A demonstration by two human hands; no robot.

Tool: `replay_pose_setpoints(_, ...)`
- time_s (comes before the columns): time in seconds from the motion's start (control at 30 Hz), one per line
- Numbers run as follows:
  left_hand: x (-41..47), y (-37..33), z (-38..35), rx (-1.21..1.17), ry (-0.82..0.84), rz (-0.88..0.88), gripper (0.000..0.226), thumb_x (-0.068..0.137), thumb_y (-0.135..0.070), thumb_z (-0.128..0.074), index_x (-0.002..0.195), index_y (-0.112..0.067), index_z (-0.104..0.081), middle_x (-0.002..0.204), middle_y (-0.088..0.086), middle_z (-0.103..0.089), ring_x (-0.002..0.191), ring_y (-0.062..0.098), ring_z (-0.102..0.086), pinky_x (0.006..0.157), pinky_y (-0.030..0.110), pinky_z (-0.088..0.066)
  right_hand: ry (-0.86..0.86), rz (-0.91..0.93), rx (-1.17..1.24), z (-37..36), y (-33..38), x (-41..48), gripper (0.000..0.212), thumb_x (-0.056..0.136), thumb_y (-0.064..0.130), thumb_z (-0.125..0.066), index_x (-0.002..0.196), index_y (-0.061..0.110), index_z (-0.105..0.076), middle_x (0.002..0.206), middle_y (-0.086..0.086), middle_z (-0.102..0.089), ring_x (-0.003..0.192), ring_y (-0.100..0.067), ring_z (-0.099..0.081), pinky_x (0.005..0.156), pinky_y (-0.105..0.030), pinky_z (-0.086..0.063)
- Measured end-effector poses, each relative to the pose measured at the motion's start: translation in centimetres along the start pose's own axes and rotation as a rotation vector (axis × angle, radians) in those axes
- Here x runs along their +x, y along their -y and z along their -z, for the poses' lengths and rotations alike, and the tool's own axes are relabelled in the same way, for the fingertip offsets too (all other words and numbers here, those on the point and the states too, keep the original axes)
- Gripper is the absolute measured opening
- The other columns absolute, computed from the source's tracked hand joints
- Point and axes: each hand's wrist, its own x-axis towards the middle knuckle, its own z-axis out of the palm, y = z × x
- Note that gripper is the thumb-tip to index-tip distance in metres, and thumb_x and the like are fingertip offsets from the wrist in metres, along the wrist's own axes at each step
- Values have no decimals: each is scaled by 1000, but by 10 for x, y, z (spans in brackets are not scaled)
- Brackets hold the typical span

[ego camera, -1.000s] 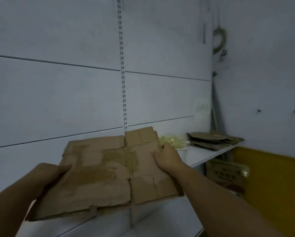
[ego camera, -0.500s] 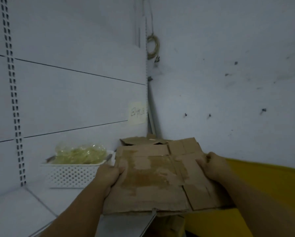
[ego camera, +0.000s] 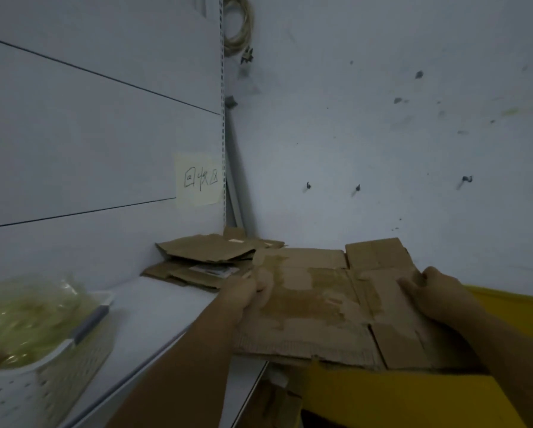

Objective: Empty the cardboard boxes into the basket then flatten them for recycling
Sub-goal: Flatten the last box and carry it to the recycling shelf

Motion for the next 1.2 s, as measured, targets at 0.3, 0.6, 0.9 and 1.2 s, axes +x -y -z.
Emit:
replay_pose_setpoints(0.3,85,-45,-26,105,-10,-15,38,93,-26,-55,126,-5,-54,119,15,-64,92,24,-64,73,33,-56,11,155,98,-44,13,153,61,95,47,-41,128,-3,-41,124,-24,-54,105,-36,-55,84,-39,-44)
replay_pose_setpoints(0.6,136,-67,4,156,-259,-38,19,94,-24,-55,101,-10,-66,98,9,-69,79,19,-63,67,28,-51,125,397,258,-105,90,257,56,94,46,-44,120,-3,-44,119,-23,-56,105,-35,-55,83,-36,-42)
replay_pose_setpoints(0.9,235,-80,47,192,-351,-39,30,86,-27,-67,104,-3,-67,94,15,-72,83,30,-70,73,39,-58,165,493,256,-157,164,350,59,94,47,-42,126,-3,-41,127,-22,-53,112,-34,-53,90,-37,-42)
replay_pose_setpoints(1.2,298,-77,59,276,-407,-57,30,84,-37,-66,99,-12,-71,91,9,-74,83,27,-71,78,39,-58,90,650,196,-201,217,430,49,95,46,-39,107,0,-51,84,-10,-57,72,-21,-48,66,-32,-36)
